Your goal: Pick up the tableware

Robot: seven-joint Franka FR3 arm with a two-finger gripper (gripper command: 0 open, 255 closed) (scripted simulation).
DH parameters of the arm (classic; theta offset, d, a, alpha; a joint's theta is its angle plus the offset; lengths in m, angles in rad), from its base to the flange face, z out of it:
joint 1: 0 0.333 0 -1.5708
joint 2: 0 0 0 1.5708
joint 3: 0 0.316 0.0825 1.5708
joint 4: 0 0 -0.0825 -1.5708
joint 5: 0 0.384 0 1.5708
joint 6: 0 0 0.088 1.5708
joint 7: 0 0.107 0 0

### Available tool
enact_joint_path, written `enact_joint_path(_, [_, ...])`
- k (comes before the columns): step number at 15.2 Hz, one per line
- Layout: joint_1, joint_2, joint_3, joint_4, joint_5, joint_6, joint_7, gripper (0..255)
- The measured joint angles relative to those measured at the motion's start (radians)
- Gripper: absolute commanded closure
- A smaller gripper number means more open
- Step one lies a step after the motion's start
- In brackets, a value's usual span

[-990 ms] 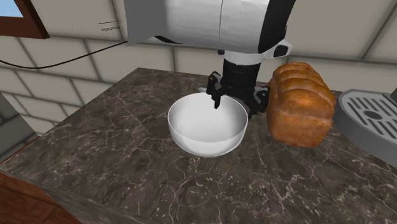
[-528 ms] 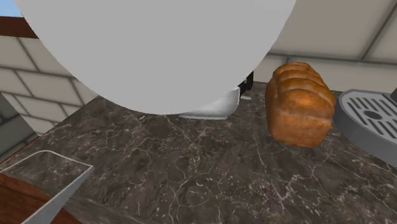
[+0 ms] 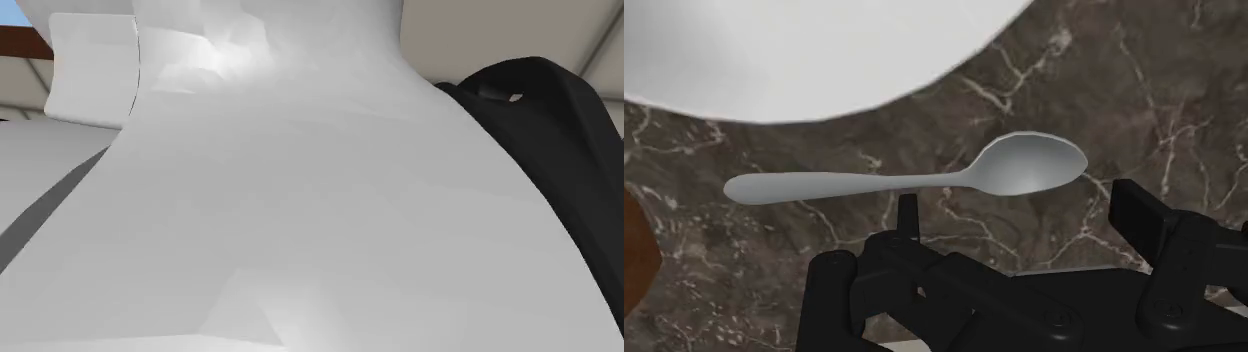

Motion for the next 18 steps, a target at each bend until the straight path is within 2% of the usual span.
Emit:
enact_joint_path(1, [0.011,0.042,0.01,0.052,-0.018,-0.012,0.009,0])
enact_joint_path(3, [0.021,0.081,0.016,0.087,-0.034,-0.01,0.014,0])
enact_joint_path(10, [0.02,0.084,0.016,0.005,-0.038,0.074,0.018,0])
enact_joint_path(11, [0.021,0.085,0.016,0.002,-0.038,0.077,0.019,255])
enact_joint_path(18, [0.021,0.086,0.016,0.001,-0.039,0.081,0.019,255])
